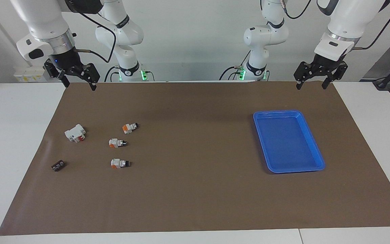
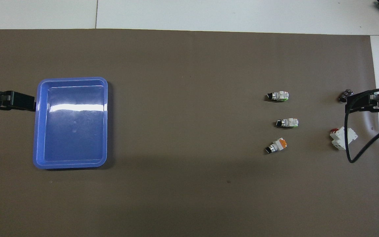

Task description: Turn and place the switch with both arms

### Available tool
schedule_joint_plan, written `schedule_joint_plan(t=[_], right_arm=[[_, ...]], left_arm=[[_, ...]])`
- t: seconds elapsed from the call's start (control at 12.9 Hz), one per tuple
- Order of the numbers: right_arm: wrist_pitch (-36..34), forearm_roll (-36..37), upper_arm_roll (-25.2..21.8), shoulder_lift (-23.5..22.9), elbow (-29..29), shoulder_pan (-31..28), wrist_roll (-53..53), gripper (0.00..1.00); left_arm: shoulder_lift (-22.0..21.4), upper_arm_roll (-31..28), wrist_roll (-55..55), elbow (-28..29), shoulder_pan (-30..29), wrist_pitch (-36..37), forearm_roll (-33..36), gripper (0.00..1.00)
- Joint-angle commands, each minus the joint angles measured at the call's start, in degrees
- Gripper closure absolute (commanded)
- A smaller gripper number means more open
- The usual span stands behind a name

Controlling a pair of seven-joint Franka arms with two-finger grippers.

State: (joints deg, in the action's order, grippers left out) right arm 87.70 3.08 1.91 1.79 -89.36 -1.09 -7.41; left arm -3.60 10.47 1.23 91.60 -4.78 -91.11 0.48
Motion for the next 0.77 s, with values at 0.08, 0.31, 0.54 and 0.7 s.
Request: schedule_joint_plan(t=[0.08,0.31,0.54,0.7], right_arm=[[2.0,0.3,0.1,1.5,-2.5,-1.0,3.2,0.0],[17.2,0.2,-0.3,6.6,-18.6,-0.8,-10.2,0.0],[27.6,0.2,-0.1,6.6,-29.3,1.5,-28.8,0.0],[31.5,0.2,0.0,1.9,-31.0,2.1,-41.1,0.0]], left_arm=[[-1.1,0.3,-0.4,0.8,-0.8,0.8,-0.6,0.0],[-1.1,0.3,-0.4,0.8,-0.8,0.8,-0.6,0.0],[-1.1,0.3,-0.4,0.8,-0.8,0.8,-0.6,0.0],[-1.1,0.3,-0.4,0.8,-0.8,0.8,-0.6,0.0]])
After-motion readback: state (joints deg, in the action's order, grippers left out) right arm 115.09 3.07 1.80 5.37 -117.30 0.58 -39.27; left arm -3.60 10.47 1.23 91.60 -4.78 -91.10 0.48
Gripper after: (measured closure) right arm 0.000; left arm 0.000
